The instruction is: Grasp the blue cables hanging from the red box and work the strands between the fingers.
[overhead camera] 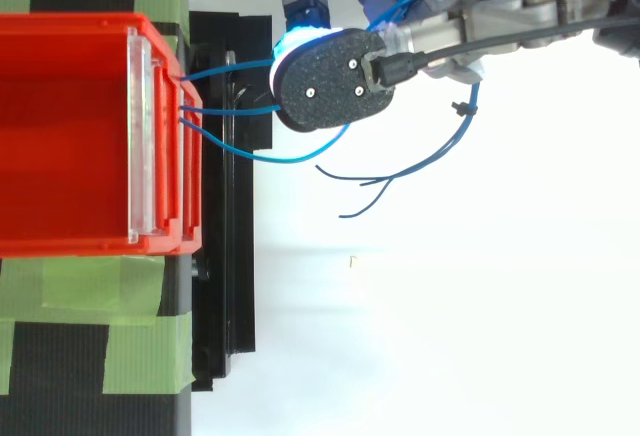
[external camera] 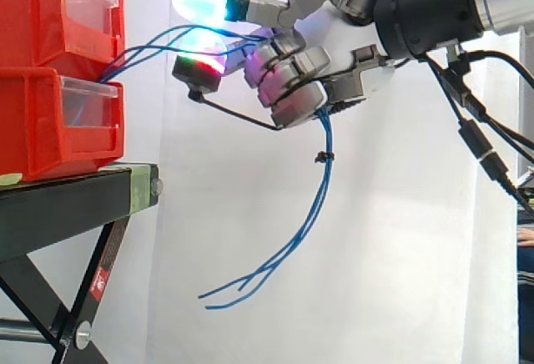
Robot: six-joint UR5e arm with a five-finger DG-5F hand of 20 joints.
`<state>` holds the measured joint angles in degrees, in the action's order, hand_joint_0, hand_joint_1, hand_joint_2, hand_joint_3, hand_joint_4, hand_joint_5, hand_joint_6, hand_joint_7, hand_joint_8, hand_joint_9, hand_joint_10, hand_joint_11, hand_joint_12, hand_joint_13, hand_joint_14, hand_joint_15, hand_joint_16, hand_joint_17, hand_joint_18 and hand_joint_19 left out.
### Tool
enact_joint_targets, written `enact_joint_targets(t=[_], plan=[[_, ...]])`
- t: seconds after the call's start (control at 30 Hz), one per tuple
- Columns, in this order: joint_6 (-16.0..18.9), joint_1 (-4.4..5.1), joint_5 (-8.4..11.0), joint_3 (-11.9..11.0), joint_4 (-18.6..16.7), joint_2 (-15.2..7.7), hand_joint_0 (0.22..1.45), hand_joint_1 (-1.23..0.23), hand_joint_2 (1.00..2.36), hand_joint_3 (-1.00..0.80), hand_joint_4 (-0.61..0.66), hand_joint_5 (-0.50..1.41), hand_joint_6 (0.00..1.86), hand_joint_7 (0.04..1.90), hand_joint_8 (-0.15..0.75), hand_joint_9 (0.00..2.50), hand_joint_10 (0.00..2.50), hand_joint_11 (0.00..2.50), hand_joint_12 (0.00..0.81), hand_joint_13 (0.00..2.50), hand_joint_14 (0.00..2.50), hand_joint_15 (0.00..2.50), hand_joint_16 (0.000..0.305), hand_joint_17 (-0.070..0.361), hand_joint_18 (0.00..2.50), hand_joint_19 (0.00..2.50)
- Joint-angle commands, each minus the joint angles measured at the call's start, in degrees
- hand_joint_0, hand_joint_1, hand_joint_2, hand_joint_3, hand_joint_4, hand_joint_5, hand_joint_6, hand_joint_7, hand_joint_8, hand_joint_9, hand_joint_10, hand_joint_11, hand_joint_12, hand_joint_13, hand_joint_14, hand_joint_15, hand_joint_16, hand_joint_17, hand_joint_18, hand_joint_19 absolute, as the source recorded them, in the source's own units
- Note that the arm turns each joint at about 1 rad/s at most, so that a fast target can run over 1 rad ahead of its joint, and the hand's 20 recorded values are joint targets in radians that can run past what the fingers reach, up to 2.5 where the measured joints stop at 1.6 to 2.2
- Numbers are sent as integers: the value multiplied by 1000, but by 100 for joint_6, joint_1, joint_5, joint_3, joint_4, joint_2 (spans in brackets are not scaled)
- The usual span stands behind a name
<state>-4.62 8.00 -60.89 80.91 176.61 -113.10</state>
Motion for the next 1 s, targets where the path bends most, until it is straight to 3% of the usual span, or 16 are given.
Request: enact_joint_targets(t=[0.0,0.1,0.2,0.23,0.27,0.3,0.33,0.37,0.4,0.5,0.63,0.77,0.8,0.83,0.9,0.97], plan=[[-4,0,-2,-84,23,7,756,-639,1003,-938,213,262,602,1321,350,908,2500,1993,431,1023,2500,1295,63,142,1391,1652],[-109,-9,-2,-260,111,7,844,-683,1008,-706,184,234,623,1338,350,908,2500,1993,431,1023,2500,1295,63,142,1391,1652],[-241,-18,-28,-330,269,-2,986,-720,1007,-542,155,81,896,1235,350,908,2500,1993,431,1023,2500,1295,63,142,1391,1652],[-259,-18,-28,-330,295,-2,1089,-737,1019,-127,156,78,894,1201,350,908,2500,1993,431,1023,2500,1295,63,142,1391,1652],[-312,-18,-28,-330,330,-2,1064,-720,1191,-136,152,123,821,1239,350,908,2500,1993,431,1023,2500,1295,63,142,1391,1652],[-329,-18,-28,-330,330,-2,1106,-699,1179,-108,179,230,595,1319,350,908,2500,1993,431,1023,2500,1295,63,142,1391,1652],[-347,-18,-28,-330,330,-2,1214,-669,1002,-79,197,412,216,1482,350,908,2500,1993,431,1023,2500,1295,63,142,1391,1652],[-364,-18,-28,-330,330,-2,1216,-665,1004,-92,202,414,218,1464,350,908,2500,1993,431,1023,2500,1295,63,142,1391,1652],[-391,-18,-28,-330,330,7,1190,-649,1007,-143,216,527,0,1556,350,908,2500,1993,431,1023,2500,1295,63,142,1391,1652],[-435,-18,-19,-330,330,-2,1021,-626,1001,-180,196,540,7,1453,350,908,2500,1993,431,1023,2500,1295,63,142,1391,1652],[-514,-35,-28,-330,304,-2,701,-511,1537,-522,257,510,10,1366,350,908,2500,1993,431,1023,2500,1295,63,142,1391,1652],[-593,-44,-28,-330,278,-2,612,-509,1728,-603,269,476,6,1360,350,908,2500,1993,431,1023,2500,1295,63,142,1391,1652],[-610,-53,-28,-330,269,-2,604,-579,1721,-653,284,408,4,1337,350,908,2500,1993,431,1023,2500,1295,63,142,1391,1652],[-663,-62,-28,-330,234,-2,742,-672,1299,-549,264,308,3,1301,350,908,2500,1993,431,1023,2500,1295,63,142,1391,1652],[-681,-70,-28,-330,216,-2,840,-746,1007,-683,157,173,9,1273,350,908,2500,1993,431,1023,2500,1295,63,142,1391,1652],[-681,-79,-28,-330,216,-2,897,-807,1004,-846,145,152,7,1267,350,908,2500,1993,431,1023,2500,1295,63,142,1391,1652]])
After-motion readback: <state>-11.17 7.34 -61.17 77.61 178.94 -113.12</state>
